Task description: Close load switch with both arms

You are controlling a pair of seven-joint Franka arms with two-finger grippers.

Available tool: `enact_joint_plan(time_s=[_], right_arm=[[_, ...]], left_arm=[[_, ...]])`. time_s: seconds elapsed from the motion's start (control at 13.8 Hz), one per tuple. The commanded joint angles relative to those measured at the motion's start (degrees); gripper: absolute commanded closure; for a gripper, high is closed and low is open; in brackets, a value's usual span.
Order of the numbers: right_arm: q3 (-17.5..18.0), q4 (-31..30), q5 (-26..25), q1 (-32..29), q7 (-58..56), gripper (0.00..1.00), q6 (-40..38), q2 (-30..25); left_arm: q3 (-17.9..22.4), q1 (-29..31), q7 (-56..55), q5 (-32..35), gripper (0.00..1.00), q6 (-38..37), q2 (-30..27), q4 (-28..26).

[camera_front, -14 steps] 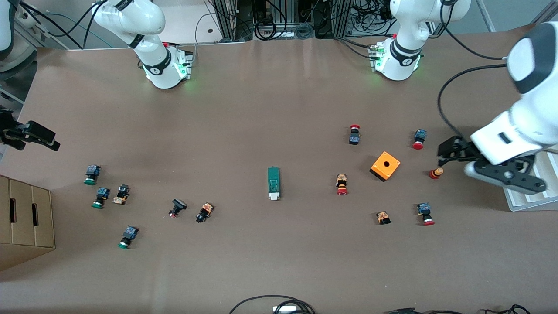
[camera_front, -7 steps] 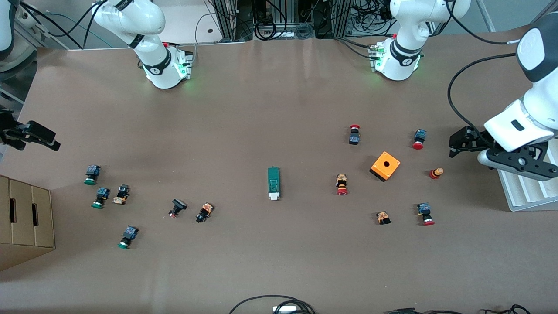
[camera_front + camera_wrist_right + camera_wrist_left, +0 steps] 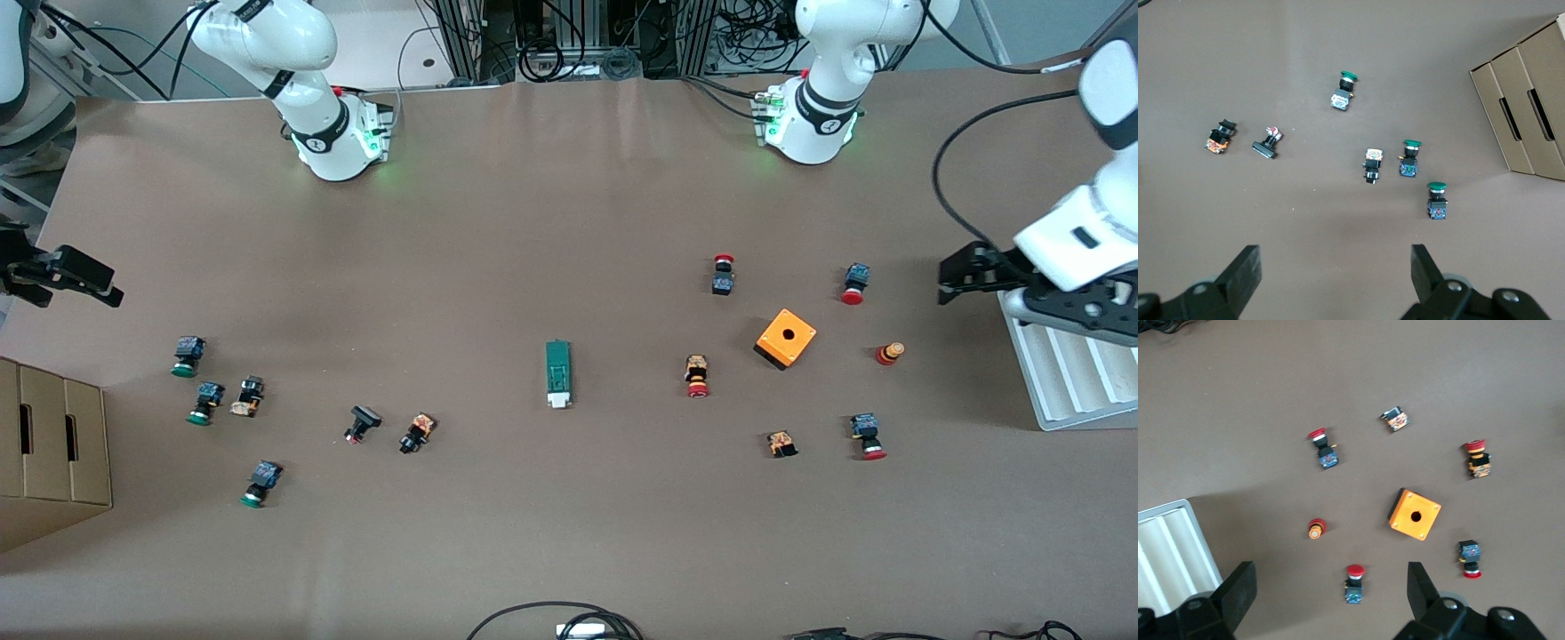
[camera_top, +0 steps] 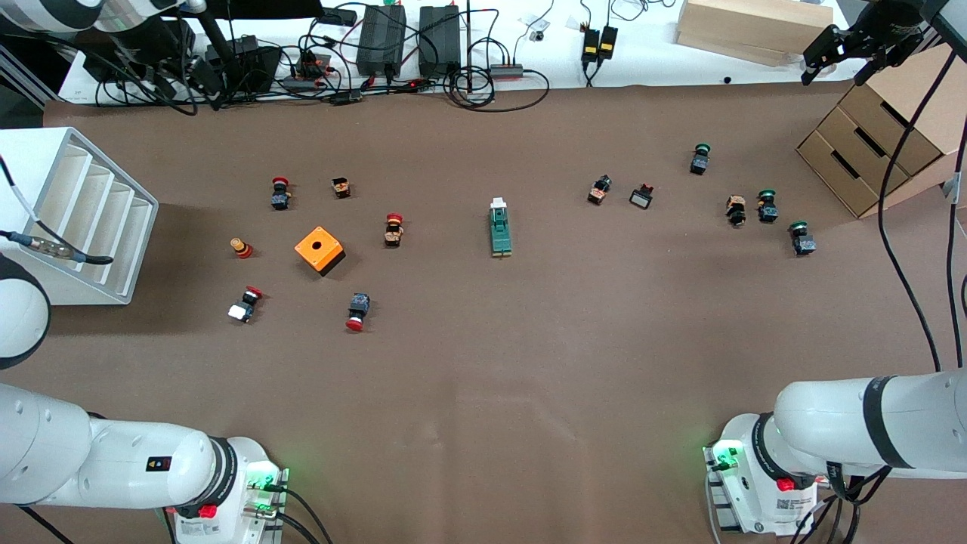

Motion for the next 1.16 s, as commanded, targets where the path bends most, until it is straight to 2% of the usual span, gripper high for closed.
enact_joint_plan(time_s=[0.0,0.44,1.09], right_arm=[[-0.02,1.32,-0.87,0.31,-0.55,0.00,-0.39,0.56],[-0.02,1.32,-0.78,0.31,-0.55,0.00,-0.39,0.56],[0.06,1.32,-0.78,0.31,-0.55,0.00,-0.48,0.56]], left_arm=[[0.50,1.91,1.96,0.56,0.00,-0.50,-1.29,-1.38],[0.24,1.65,1.00,4.08,0.00,-1.29,-0.67,-0.07],[0.33,1.92,-4.81,0.39,0.00,-2.96,-0.14,1.08]])
